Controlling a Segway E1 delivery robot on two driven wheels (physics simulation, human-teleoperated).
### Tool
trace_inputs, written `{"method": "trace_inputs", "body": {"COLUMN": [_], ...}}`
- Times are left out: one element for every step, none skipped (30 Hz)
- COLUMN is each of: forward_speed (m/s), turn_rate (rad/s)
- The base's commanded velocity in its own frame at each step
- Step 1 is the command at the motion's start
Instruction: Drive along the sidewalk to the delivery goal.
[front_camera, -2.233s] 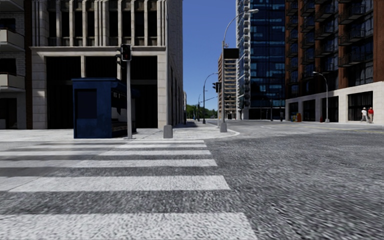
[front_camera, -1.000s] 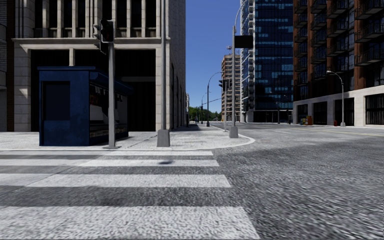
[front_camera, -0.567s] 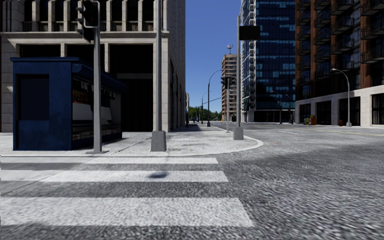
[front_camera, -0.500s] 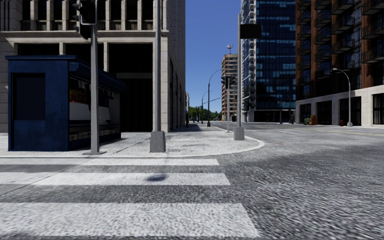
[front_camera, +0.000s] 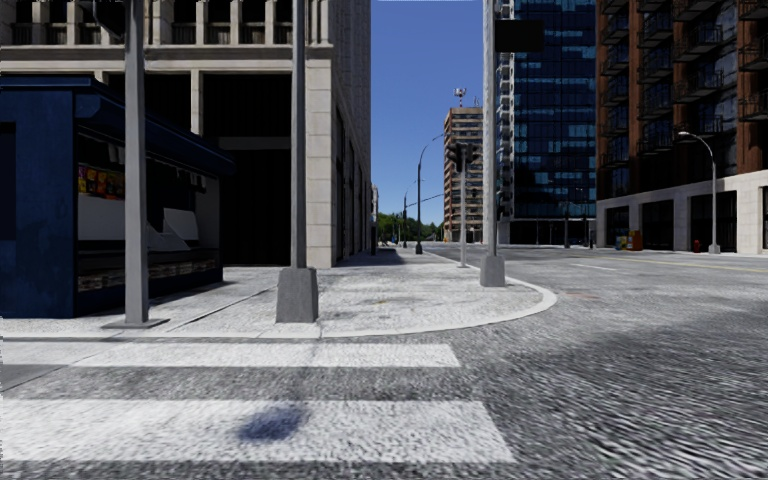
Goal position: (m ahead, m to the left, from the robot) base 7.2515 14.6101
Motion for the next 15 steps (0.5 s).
{"method": "trace_inputs", "body": {"forward_speed": [1.94, 1.94, 1.94, 1.94, 1.94, 1.94, 1.94, 1.94, 1.94, 1.94, 1.94, 1.94, 1.94, 1.94, 1.94], "turn_rate": [0.0, 0.0, 0.0, 0.0, 0.0, 0.0, 0.0, 0.0, 0.0, 0.0, 0.0, 0.0, 0.0, 0.0, 0.0]}}
